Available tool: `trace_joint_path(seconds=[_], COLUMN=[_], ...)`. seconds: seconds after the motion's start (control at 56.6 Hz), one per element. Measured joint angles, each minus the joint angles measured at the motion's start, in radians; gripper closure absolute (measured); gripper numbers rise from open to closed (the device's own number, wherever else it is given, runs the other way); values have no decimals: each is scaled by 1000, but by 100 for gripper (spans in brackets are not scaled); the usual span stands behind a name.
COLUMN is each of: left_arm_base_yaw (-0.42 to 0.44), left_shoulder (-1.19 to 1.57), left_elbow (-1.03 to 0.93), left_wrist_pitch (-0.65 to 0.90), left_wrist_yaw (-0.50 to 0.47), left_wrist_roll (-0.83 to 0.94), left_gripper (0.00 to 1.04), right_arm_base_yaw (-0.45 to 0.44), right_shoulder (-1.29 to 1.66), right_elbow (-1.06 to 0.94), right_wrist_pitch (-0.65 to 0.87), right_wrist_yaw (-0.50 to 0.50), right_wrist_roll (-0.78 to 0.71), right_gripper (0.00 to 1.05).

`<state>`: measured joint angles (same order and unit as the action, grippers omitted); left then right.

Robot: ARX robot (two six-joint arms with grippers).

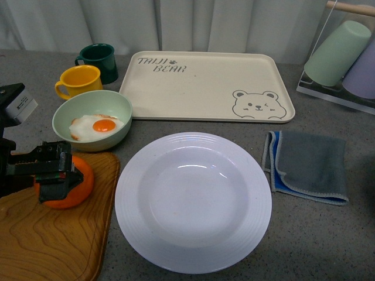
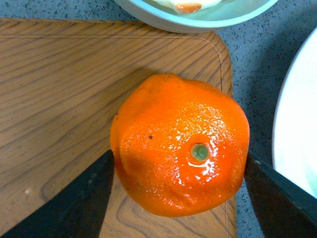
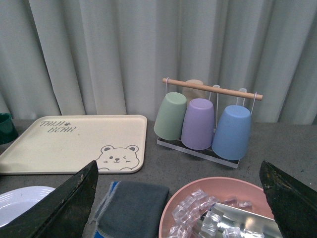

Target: Place orange and plate with both arms

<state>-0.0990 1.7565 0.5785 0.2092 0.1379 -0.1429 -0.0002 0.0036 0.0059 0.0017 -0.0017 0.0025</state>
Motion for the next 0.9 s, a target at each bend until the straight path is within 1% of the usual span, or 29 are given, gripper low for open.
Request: trace_joint_path(seconds=[0.071,0.141,0.265,0.371,0.406,0.512,0.565,0.601,0.689,0.813,0.901], left_arm_base_yaw=[0,-2,-9,-43,-69,-155,-233,-283,-352,-410,-427], left_shoulder=[1,1,-23,-87,-113,-139,-124,-101,-52,28,77], left_elbow=[2,6,11,12,15,40,66,86,117,155,172], left_wrist_pitch=[0,-3,-28,-50,-50,-47,-27,-13,6,18,24], left_wrist_yaw=[2,4,13,20,17,7,10,-4,-10,-34,-41], left_wrist_roll=[-1,-2,-14,-40,-46,-74,-124,-146,-176,-194,-198], left_gripper=[43,50,57,58,58,58,58,58,58,58,58], right_arm_base_yaw=[0,0,0,0,0,0,0,0,0,0,0], right_shoulder=[0,0,0,0,0,0,0,0,0,0,0], right_elbow=[0,0,0,0,0,0,0,0,0,0,0], right_wrist_pitch=[0,0,0,0,0,0,0,0,0,0,0], right_wrist_yaw=[0,0,0,0,0,0,0,0,0,0,0], right_wrist_roll=[0,0,0,0,0,0,0,0,0,0,0], right_gripper=[9,9,9,9,9,9,9,9,9,9,9])
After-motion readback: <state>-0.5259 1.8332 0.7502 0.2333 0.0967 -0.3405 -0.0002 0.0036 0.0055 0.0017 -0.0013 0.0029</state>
